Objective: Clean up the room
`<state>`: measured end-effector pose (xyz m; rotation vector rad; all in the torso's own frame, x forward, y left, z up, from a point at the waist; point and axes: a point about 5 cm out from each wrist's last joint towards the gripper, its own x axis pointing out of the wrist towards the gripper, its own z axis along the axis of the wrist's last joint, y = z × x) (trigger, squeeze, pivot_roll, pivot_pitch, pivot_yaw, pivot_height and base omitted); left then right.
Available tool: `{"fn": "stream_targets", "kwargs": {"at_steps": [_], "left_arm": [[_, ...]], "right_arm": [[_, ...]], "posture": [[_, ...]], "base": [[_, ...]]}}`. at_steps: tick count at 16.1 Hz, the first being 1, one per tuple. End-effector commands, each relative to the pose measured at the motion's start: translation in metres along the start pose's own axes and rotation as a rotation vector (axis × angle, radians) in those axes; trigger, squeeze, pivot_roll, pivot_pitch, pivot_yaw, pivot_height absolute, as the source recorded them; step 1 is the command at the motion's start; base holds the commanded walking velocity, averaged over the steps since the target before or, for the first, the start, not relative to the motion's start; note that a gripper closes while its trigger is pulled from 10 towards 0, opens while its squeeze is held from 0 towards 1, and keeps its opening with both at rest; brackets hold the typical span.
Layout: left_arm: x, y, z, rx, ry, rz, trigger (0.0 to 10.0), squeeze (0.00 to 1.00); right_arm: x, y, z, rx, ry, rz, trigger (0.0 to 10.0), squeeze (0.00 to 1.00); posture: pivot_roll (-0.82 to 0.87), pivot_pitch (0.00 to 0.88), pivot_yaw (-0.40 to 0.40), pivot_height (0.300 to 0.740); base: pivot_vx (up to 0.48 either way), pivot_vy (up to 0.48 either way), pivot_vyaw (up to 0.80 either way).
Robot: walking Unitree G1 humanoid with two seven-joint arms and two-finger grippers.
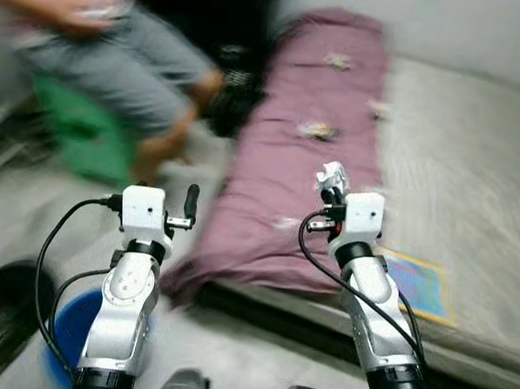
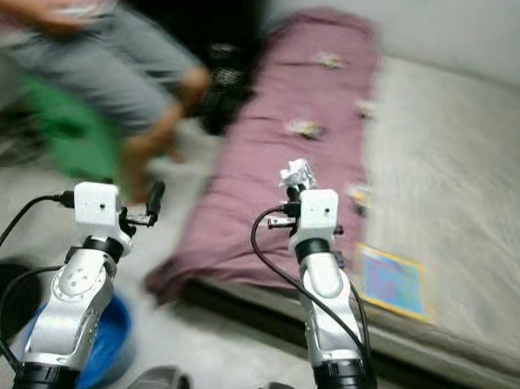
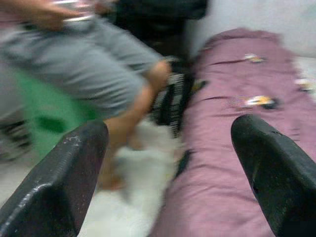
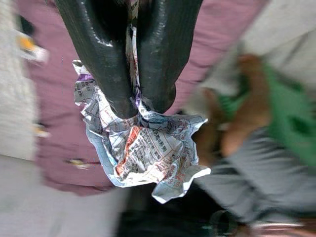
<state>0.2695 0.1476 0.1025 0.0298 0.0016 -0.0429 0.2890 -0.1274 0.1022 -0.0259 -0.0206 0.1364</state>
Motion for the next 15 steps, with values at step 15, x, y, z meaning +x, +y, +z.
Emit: {"fn": "stream_targets", "kwargs": {"at_steps": [15], "left_arm": [[-0.0012,-0.0058,0.0004,0.036,-0.004,-0.038,10.0,0.00]], "right_arm": [[0.0012,-0.0080,0.0009,-0.020,-0.009,-0.007,10.0,0.00]], "posture": [[-0.01,0.055,-0.004,0.740]], "base": [[0.000,0.000,0.80]]}}
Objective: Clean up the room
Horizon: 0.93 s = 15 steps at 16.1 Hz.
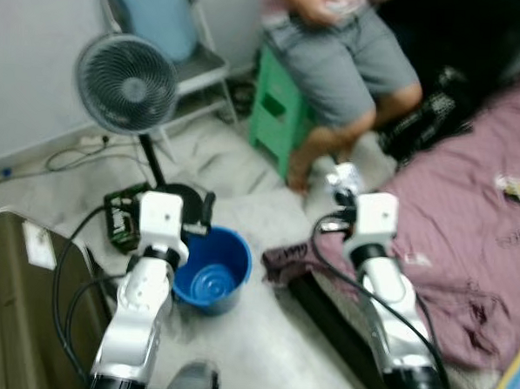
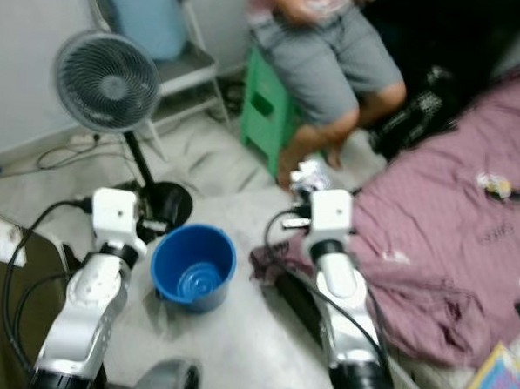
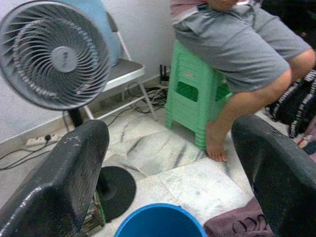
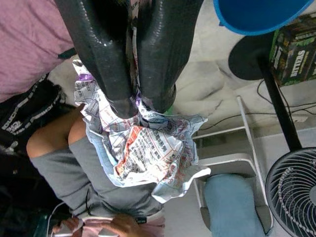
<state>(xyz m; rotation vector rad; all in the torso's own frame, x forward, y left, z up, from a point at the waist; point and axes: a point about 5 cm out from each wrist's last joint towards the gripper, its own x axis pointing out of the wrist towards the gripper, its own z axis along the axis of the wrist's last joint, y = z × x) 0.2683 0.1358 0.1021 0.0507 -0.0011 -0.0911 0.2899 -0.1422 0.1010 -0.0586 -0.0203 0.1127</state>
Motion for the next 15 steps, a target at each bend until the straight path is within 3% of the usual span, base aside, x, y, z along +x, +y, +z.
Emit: {"fn": "stream_targets", "kwargs": {"at_steps": [1,4,8,15], "left_arm": [[-0.0003,0.0058,0.0006,0.015,-0.002,0.007,10.0,0.00],[0.0014,0.0057,0.0011,0.011,-0.002,0.001,10.0,0.00],[0.0010,0.0024,0.0038,-0.031,-0.016,-0.061,10.0,0.00],[0.0024,0.0001,0.0049,-0.040,-0.017,-0.077,10.0,0.00]], "right_arm": [[0.0025,0.0069,0.0028,0.012,-0.011,0.017,10.0,0.00],[0.0033,0.0086,0.0020,0.026,-0.003,0.022,10.0,0.00],[0.0041,0.0098,0.0015,0.036,0.000,0.024,10.0,0.00],[0.0026,0.0088,-0.0008,0.042,0.011,0.011,10.0,0.00]], "posture": [[-0.01,0.055,-0.004,0.740],[-0.01,0.055,-0.003,0.740],[-0.01,0.050,-0.001,0.740],[-0.02,0.057,0.005,0.740]], "base": [[0.000,0.000,0.80],[0.000,0.000,0.71],[0.000,0.000,0.00],[0.000,0.000,0.00]]}}
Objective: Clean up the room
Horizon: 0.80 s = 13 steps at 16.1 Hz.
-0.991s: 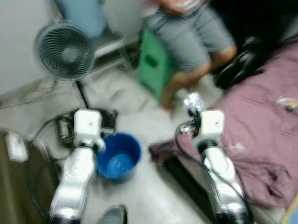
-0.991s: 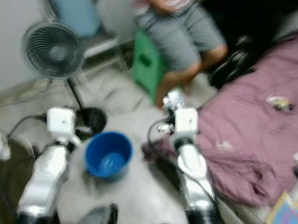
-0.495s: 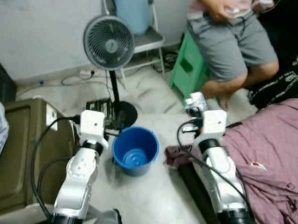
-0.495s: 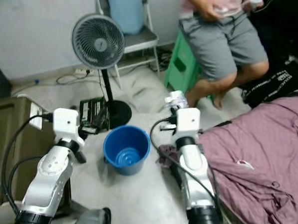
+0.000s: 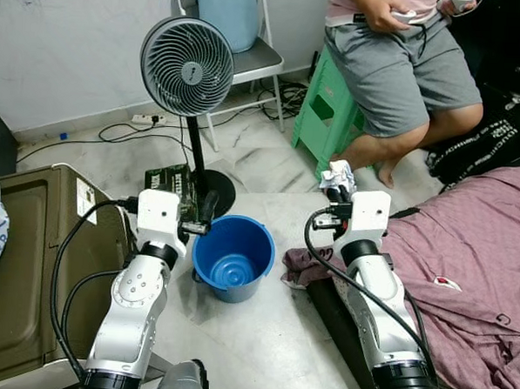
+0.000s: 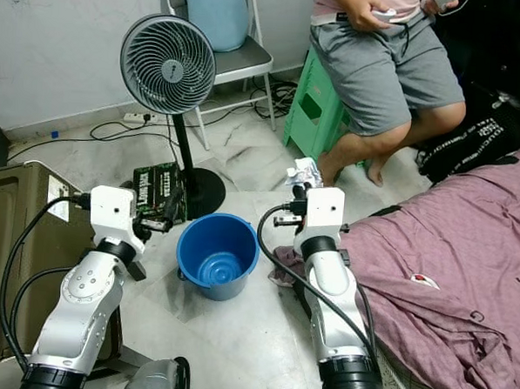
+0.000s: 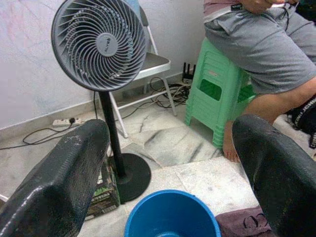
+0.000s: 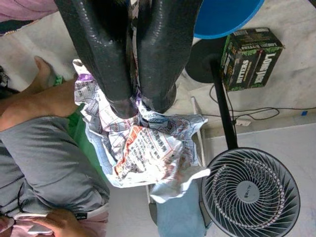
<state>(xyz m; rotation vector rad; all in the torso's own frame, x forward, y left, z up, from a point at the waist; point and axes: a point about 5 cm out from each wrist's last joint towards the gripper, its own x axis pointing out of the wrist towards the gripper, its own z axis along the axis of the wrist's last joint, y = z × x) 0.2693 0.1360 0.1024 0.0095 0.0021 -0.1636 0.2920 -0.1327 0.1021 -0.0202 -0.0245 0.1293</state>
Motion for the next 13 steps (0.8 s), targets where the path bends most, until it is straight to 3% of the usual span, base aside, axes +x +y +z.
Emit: {"fn": "stream_targets", "kwargs": {"at_steps": [1,13], "left_arm": [[0.0019,-0.0012,0.0049,-0.005,-0.018,-0.013,10.0,0.00],[0.0021,-0.0057,0.0054,-0.018,-0.020,-0.039,10.0,0.00]], "right_arm": [[-0.0006,-0.0007,-0.0029,0.004,0.020,-0.006,10.0,0.00],[-0.0008,-0.0015,-0.0059,0.002,0.044,-0.001,10.0,0.00]], "posture": [[-0.02,0.057,0.004,0.740],[-0.02,0.059,0.005,0.740]], "base": [[0.270,0.000,0.00],[0.315,0.000,0.00]]}}
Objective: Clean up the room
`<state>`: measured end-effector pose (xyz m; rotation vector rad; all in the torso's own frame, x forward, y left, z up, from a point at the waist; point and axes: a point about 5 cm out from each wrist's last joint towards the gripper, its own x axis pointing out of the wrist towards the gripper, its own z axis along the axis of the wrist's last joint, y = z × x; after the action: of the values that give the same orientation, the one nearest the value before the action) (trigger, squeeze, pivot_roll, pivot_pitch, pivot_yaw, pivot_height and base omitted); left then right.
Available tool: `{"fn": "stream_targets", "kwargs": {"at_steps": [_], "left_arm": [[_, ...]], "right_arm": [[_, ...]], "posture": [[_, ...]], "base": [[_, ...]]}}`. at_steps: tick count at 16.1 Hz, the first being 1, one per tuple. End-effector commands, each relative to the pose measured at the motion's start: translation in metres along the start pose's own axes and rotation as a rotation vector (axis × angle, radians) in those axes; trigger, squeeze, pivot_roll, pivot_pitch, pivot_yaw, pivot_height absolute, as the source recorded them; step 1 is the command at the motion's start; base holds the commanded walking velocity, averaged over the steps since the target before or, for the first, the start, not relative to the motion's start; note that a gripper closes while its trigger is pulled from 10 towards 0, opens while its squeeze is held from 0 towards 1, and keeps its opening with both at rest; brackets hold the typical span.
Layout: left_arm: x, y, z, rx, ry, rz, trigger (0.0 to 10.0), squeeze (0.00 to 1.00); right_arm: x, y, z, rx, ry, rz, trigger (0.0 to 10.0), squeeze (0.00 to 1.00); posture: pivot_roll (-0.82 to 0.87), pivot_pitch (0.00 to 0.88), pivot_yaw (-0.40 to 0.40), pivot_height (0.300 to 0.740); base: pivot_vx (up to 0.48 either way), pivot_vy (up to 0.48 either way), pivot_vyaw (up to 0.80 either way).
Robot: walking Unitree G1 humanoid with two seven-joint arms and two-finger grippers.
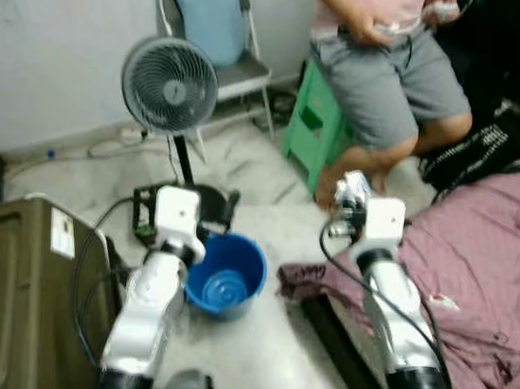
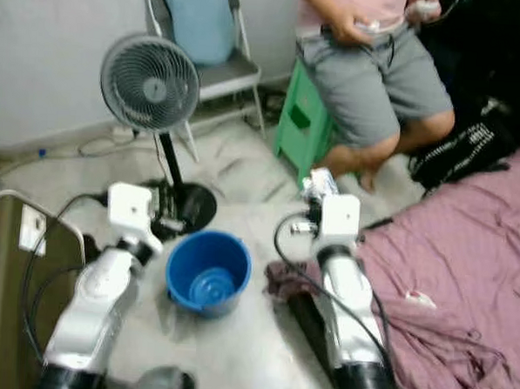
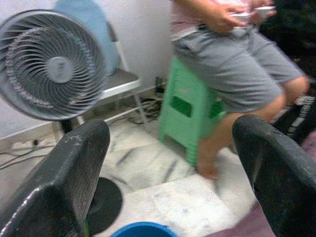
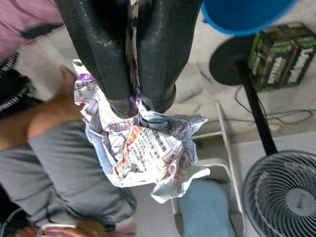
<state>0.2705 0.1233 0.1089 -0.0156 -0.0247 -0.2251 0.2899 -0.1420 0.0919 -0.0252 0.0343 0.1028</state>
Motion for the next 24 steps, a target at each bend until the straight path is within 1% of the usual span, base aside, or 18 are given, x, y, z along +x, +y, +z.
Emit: {"fn": "stream_targets", "kwargs": {"at_steps": [1,7,9,10,11,14,19,20,21,24], "left_arm": [[-0.0013,0.0060,-0.0013,0.005,0.010,0.021,10.0,0.00],[-0.0014,0.0062,-0.0006,0.007,0.006,0.023,10.0,0.00],[-0.0006,0.0078,-0.0005,0.042,0.004,0.057,10.0,0.00],[0.0000,0.0083,-0.0025,0.041,0.018,0.063,10.0,0.00],[0.0002,0.0080,-0.0021,0.037,0.015,0.059,10.0,0.00],[0.0006,0.0086,-0.0015,0.047,0.013,0.071,10.0,0.00],[0.0016,0.0070,-0.0002,0.038,0.012,0.062,10.0,0.00],[0.0016,0.0061,-0.0008,0.035,0.014,0.056,10.0,0.00],[0.0014,0.0048,-0.0015,0.027,0.017,0.043,10.0,0.00],[0.0009,0.0031,-0.0014,0.015,0.016,0.019,10.0,0.00]], "right_arm": [[0.0023,0.0074,0.0043,0.003,-0.013,0.024,10.0,0.00],[0.0021,0.0079,0.0032,-0.001,-0.007,0.026,10.0,0.00],[0.0021,0.0087,0.0029,-0.008,-0.007,0.032,10.0,0.00],[0.0016,0.0114,0.0047,0.006,-0.019,0.062,10.0,0.00],[0.0016,0.0118,0.0055,-0.007,-0.023,0.064,10.0,0.00],[0.0020,0.0119,0.0050,-0.005,-0.019,0.061,10.0,0.00],[0.0019,0.0114,0.0045,-0.002,-0.016,0.059,10.0,0.00],[0.0021,0.0110,0.0043,-0.001,-0.015,0.058,10.0,0.00],[0.0024,0.0106,0.0040,0.000,-0.013,0.056,10.0,0.00],[0.0028,0.0097,0.0036,0.009,-0.008,0.047,10.0,0.00]], "posture": [[-0.02,0.059,0.005,0.740],[-0.02,0.060,0.007,0.740],[-0.02,0.060,0.006,0.740],[-0.02,0.060,0.006,0.740],[-0.02,0.060,0.007,0.740],[-0.02,0.061,0.006,0.740],[-0.02,0.061,0.007,0.740],[-0.02,0.059,0.006,0.740],[-0.02,0.058,0.005,0.740],[-0.02,0.057,0.004,0.740]], "base": [[0.337,0.000,0.00],[0.318,0.000,0.00],[0.000,0.000,0.00],[0.000,0.000,0.80],[0.000,0.000,0.80],[0.000,0.000,0.80],[0.000,0.000,0.80],[0.000,0.000,0.50],[0.000,0.000,-0.59],[0.000,0.000,0.00]]}}
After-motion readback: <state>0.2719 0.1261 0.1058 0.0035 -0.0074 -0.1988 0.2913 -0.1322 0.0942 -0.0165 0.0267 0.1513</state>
